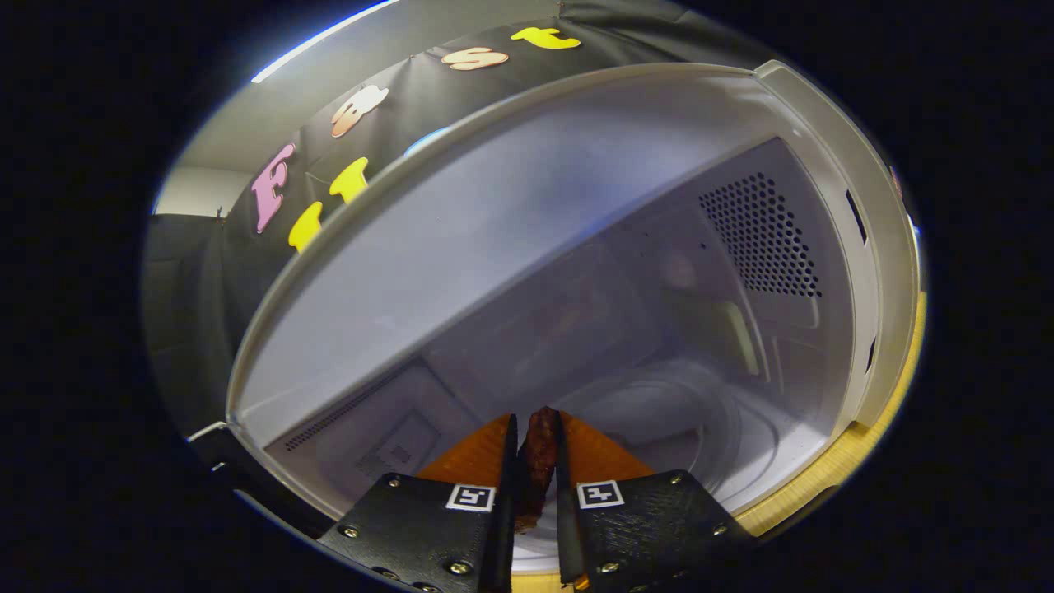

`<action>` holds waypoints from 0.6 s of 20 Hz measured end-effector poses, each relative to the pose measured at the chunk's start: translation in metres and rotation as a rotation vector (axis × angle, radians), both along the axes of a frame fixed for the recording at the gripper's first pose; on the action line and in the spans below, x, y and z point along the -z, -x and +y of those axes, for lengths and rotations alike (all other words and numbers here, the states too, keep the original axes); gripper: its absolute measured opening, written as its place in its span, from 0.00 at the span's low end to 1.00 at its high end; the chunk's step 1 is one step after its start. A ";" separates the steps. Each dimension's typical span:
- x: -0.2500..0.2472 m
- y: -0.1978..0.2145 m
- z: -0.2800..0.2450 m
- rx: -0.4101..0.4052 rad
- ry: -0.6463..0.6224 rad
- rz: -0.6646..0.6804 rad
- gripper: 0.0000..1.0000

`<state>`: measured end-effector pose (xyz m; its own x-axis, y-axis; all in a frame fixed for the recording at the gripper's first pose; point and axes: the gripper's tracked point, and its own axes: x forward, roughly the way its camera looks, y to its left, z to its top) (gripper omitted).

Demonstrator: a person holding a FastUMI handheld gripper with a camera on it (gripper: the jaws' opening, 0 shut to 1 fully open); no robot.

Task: Open the microwave, put the food inside, and close the microwave door.

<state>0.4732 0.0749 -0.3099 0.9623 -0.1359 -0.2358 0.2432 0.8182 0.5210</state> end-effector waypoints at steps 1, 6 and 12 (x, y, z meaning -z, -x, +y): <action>0.006 -0.002 -0.005 0.011 0.008 0.008 0.25; 0.028 -0.010 -0.024 0.108 0.068 0.049 0.35; 0.031 -0.005 -0.037 0.147 0.190 0.071 0.66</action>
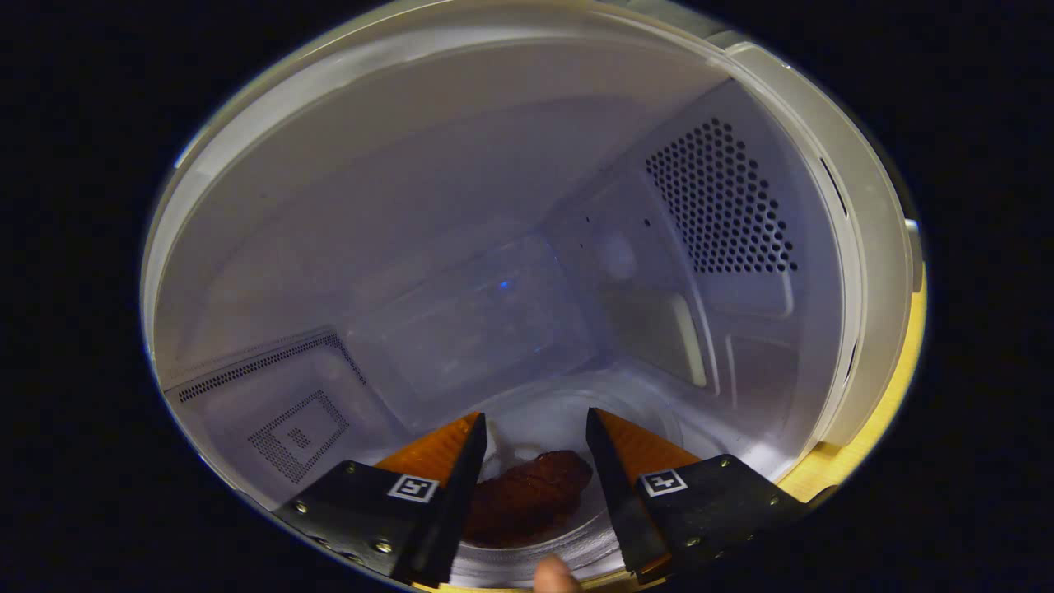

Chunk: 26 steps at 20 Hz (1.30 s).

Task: Open the microwave, put the food inside, and close the microwave door.

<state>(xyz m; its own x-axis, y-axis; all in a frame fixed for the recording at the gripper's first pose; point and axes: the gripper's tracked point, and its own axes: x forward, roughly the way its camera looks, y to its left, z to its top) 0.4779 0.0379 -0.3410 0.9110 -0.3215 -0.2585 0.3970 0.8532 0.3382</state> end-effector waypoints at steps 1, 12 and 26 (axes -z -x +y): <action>-0.006 0.003 -0.001 -0.002 0.035 -0.001 0.70; -0.110 0.123 0.096 -0.458 0.193 -0.095 0.78; -0.279 0.382 0.266 -1.035 0.222 -0.450 0.78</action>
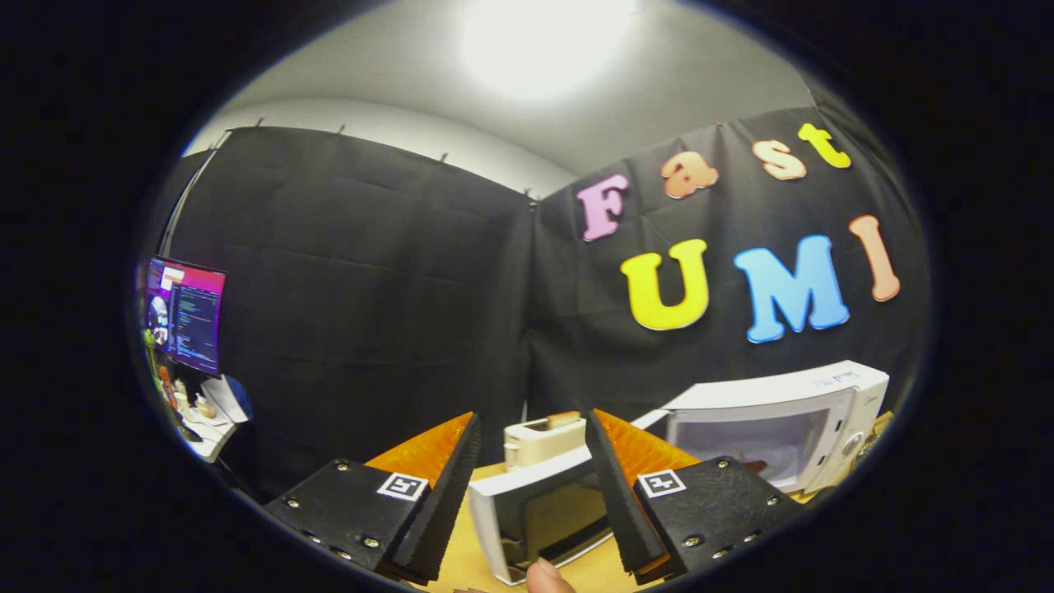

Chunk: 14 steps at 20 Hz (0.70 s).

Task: Open the microwave, put the food inside, and close the microwave door.

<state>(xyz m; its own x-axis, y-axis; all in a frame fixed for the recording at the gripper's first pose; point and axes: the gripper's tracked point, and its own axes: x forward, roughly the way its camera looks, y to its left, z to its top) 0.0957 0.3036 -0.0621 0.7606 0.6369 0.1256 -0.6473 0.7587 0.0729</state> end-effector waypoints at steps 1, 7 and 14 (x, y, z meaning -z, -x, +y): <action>0.005 0.010 0.013 -0.021 0.034 -0.010 0.78; 0.077 0.030 0.098 -0.110 0.173 0.080 0.78; 0.166 -0.020 0.096 0.095 0.307 0.198 0.07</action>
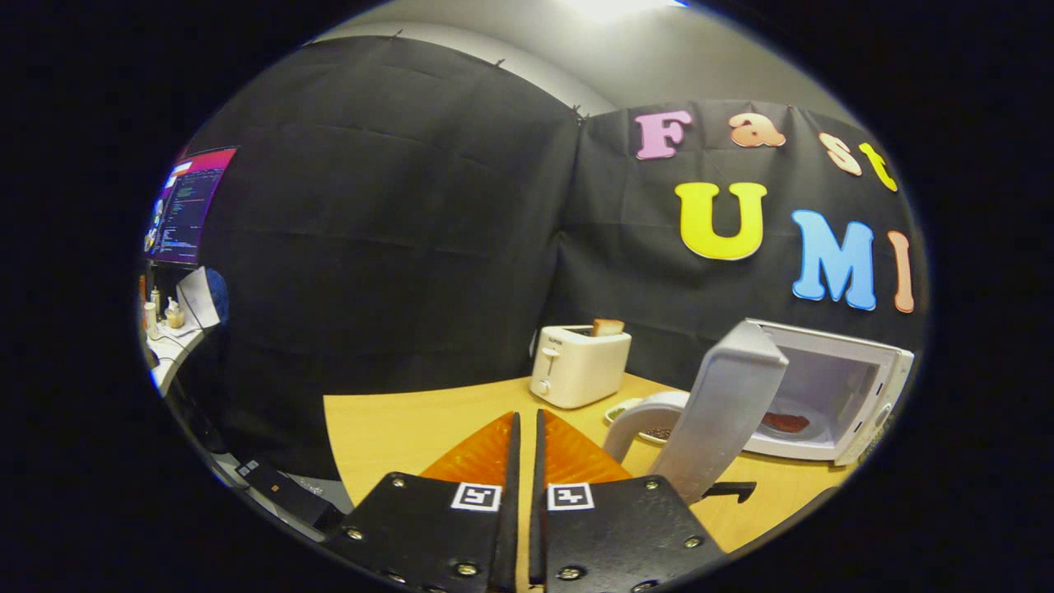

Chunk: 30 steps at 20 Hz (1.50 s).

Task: Open the microwave, put the food inside, and close the microwave door.

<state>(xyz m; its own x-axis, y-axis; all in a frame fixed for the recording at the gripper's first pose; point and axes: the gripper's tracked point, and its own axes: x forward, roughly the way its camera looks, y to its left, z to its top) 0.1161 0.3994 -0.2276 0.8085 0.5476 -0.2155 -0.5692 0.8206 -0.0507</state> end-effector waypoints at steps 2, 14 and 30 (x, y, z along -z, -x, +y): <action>0.014 0.002 0.003 -0.036 -0.018 0.057 0.01; -0.012 -0.003 -0.130 0.168 -0.043 0.007 0.01; -0.017 -0.088 -0.314 0.487 0.007 -0.026 0.01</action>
<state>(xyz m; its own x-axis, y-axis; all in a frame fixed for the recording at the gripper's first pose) 0.2042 0.0853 -0.2110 0.9756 0.1024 -0.1941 -0.1172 0.9909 -0.0662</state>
